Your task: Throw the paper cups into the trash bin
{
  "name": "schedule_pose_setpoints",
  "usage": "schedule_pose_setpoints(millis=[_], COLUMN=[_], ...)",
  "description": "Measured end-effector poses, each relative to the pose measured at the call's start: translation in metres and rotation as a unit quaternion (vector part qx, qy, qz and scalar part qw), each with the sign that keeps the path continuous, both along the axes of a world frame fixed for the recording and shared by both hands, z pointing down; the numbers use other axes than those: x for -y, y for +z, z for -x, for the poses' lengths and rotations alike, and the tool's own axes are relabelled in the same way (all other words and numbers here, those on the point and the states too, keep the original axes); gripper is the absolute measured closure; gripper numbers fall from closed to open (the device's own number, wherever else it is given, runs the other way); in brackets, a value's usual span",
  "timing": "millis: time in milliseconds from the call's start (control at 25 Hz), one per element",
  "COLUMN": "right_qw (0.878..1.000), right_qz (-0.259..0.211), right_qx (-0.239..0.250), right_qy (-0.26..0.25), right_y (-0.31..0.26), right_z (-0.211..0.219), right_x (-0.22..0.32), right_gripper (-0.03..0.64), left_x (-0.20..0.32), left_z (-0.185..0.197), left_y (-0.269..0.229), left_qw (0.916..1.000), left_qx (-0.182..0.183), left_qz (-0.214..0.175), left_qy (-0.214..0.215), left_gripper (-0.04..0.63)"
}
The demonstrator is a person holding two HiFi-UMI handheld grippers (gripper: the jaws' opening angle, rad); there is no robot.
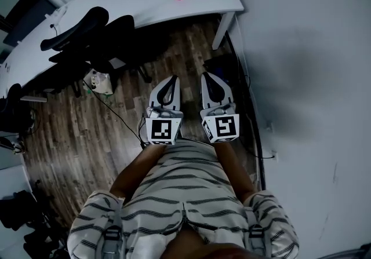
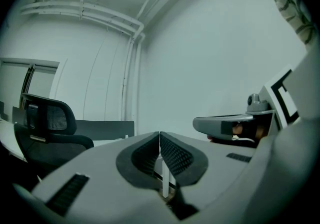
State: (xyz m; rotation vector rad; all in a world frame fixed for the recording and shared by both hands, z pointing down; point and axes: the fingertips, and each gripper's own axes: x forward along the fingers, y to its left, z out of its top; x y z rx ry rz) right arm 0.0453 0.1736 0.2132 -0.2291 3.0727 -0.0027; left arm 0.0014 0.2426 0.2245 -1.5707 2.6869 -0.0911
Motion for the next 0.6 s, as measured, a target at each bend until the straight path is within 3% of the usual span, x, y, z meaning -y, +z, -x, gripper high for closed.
schedule_pose_setpoints(millis=[600], right_qw=[0.999], right_qz=[0.009], right_qx=[-0.022], right_qy=[0.024], right_y=[-0.01], right_z=[0.177], right_x=[0.087], right_gripper=[0.599], left_x=[0.09], left_z=[0.187], left_y=[-0.008], left_qw=[0.9995], left_qx=[-0.023], left_qz=[0.013], left_qy=[0.017], left_gripper=[0.571])
